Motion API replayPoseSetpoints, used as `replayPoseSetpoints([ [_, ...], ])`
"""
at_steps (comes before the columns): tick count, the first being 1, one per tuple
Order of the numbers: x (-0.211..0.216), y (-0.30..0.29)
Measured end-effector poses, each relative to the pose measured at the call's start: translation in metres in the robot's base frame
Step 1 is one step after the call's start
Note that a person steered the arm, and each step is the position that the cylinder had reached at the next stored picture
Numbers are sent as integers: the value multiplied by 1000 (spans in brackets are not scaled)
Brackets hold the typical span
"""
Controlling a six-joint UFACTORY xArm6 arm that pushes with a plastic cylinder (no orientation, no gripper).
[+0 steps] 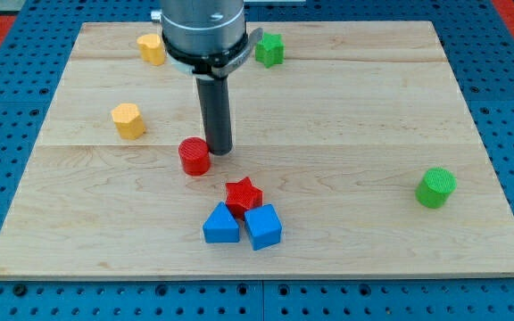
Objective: Push the red circle closer to the red star
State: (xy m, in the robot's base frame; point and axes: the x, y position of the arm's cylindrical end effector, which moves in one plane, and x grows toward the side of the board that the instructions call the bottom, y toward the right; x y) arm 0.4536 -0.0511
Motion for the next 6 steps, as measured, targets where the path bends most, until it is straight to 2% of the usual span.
replayPoseSetpoints([
  [1,-28,14],
  [2,-41,-1],
  [3,-26,-38],
  [4,-20,-48],
  [6,39,-28],
])
